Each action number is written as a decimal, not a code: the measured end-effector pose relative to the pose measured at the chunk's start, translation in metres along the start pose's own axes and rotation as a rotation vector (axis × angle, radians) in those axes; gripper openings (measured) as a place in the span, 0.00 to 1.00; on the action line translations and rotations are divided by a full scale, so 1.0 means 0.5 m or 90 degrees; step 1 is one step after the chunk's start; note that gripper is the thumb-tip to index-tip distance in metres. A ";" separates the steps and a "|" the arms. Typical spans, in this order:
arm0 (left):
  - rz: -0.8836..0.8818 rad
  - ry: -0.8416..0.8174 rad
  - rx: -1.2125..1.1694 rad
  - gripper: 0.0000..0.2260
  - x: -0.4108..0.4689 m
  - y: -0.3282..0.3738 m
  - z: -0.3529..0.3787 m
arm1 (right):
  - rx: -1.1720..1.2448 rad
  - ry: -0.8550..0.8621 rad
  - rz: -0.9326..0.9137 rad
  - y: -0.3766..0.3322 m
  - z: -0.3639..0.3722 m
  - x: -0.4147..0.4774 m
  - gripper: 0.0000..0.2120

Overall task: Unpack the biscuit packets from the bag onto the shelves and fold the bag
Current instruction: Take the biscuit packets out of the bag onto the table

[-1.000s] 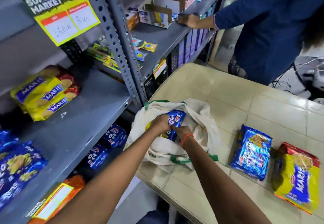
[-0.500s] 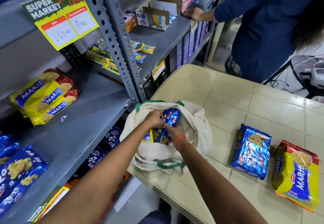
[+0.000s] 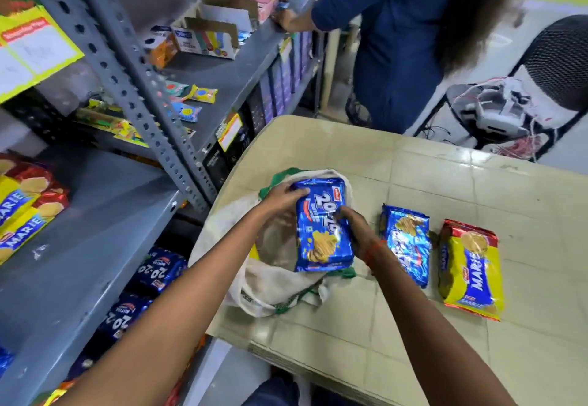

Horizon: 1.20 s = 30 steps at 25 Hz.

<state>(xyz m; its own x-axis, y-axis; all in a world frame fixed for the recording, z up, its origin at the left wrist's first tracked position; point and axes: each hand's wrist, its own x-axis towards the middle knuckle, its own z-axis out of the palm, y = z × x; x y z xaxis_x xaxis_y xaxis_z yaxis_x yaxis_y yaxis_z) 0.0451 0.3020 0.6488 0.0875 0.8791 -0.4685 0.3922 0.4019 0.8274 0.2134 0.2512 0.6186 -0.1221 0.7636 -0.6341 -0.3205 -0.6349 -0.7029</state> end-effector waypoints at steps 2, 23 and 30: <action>-0.110 -0.027 0.015 0.08 -0.007 0.024 0.046 | 0.019 -0.055 0.085 -0.034 -0.047 -0.018 0.15; -0.098 -0.521 -0.090 0.18 -0.065 0.172 0.876 | -0.314 0.465 -0.121 -0.057 -0.800 -0.258 0.16; -0.065 -0.560 -0.011 0.23 -0.068 0.162 0.887 | -0.463 0.531 -0.043 -0.025 -0.791 -0.220 0.24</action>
<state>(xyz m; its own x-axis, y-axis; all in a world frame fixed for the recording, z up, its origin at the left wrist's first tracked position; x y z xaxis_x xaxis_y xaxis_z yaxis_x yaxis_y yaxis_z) 0.4802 0.1909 0.5944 0.7283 0.3253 -0.6031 0.4236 0.4780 0.7695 0.6024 0.1288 0.5694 0.6336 0.6542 -0.4130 0.3590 -0.7215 -0.5920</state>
